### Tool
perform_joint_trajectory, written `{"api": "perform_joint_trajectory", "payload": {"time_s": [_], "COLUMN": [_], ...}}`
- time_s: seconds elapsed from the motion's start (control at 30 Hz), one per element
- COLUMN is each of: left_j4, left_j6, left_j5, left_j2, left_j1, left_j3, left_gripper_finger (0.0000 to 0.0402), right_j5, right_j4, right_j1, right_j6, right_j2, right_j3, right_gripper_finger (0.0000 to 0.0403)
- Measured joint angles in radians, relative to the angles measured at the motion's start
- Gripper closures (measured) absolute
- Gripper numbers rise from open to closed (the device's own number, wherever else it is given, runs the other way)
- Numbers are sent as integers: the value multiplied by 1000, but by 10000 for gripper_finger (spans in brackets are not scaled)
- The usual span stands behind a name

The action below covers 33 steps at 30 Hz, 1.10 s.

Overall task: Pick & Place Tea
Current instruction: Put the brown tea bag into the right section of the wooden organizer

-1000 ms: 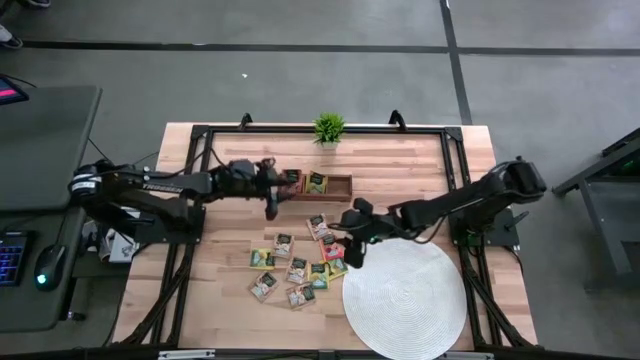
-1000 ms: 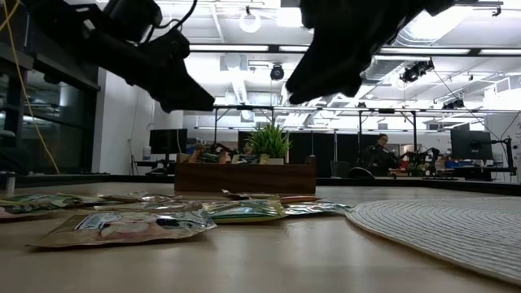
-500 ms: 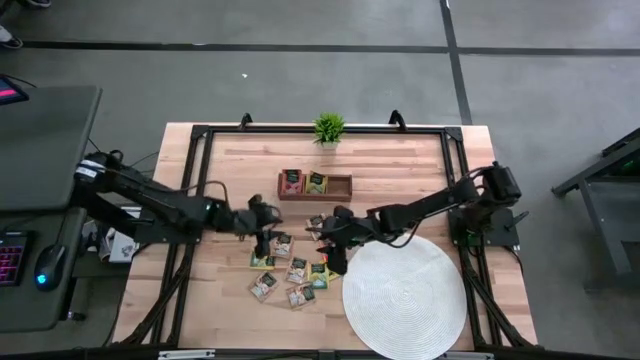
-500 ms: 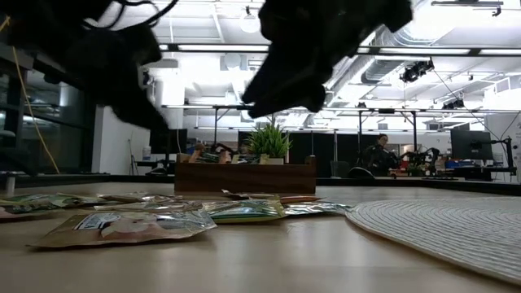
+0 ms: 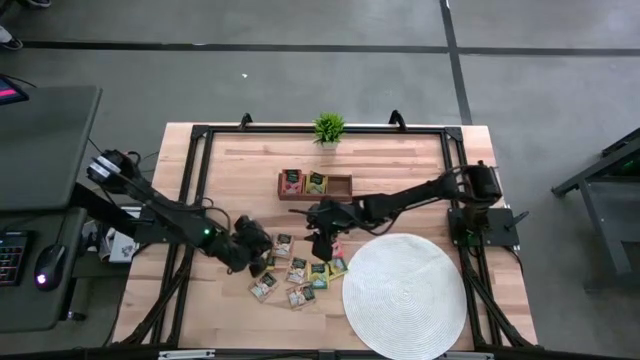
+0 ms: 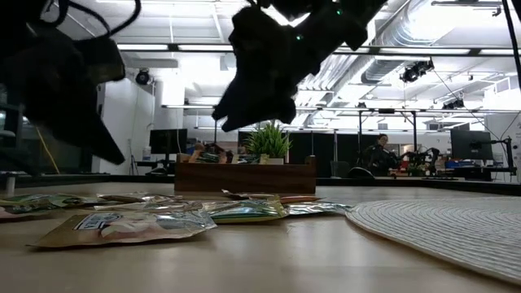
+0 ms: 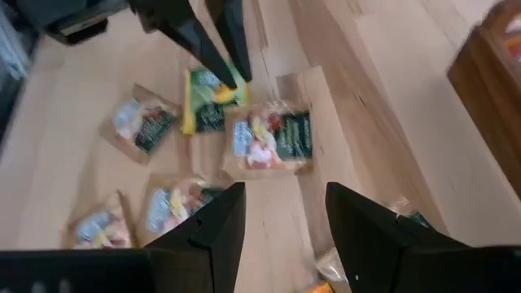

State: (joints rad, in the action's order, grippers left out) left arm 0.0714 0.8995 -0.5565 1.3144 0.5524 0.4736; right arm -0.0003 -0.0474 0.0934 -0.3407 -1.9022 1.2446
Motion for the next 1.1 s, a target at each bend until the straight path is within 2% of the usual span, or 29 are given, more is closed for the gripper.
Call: {"api": "perform_joint_trajectory", "payload": {"time_s": [0.13,0.47,0.8,0.93,1.1], "left_j4": [-91,-249,-258,-224,-201], "left_j6": [22,23,59,64,-59], "left_j5": [2,39,62,91,165], "left_j2": [59,171,252,263,262], "left_j1": [-2,-2,-2,-4,-4], "left_j3": [0,2,7,8,8], "left_gripper_finger": [397,399,401,401,401], "right_j5": [-5,2,4,-45,-86], "right_j4": [-7,-78,-91,-91,-76], "right_j1": [-3,-2,-1,0,18], "right_j6": [5,4,3,-11,-25], "right_j2": [-10,-10,-10,-10,-9], "right_j3": [5,5,4,4,3], "right_gripper_finger": [236,236,236,236,236]}}
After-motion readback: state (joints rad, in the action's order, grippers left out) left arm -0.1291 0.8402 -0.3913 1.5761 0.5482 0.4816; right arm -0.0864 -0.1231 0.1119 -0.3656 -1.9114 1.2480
